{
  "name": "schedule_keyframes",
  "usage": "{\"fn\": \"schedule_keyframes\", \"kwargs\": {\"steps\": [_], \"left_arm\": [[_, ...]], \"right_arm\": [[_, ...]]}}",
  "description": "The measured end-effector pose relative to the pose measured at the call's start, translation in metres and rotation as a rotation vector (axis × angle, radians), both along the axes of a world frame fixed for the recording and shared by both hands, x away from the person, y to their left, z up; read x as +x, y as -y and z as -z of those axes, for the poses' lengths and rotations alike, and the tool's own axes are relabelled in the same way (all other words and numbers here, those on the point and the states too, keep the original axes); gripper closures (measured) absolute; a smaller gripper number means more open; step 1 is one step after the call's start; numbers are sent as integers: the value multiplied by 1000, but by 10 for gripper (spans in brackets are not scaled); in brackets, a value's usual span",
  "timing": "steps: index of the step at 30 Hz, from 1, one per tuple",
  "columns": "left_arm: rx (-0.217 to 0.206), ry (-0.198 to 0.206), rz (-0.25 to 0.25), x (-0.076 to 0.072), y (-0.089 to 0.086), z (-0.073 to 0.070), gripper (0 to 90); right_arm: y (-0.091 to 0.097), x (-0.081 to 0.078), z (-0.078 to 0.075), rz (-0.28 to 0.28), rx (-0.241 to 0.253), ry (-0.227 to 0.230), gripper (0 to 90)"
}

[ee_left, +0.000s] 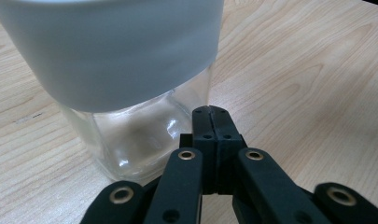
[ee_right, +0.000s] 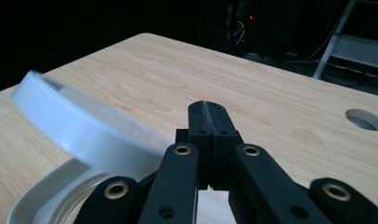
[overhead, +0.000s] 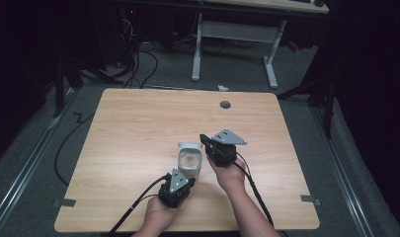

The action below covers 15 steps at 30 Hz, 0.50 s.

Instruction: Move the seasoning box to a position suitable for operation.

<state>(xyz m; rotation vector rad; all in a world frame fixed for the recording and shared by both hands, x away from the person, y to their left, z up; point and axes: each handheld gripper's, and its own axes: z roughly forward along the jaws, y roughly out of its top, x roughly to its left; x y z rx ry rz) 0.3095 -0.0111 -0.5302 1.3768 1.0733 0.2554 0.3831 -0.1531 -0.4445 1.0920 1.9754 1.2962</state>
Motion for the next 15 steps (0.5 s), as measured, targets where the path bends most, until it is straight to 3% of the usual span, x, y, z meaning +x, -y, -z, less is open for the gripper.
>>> {"fn": "schedule_keyframes", "kwargs": {"steps": [5,15], "left_arm": [[-1,0,3,-1,1,0,900],[6,1,5,0,2,2,900]], "right_arm": [[1,-9,3,0,9,2,900],[1,-23,-5,-30,30,20,900]]}}
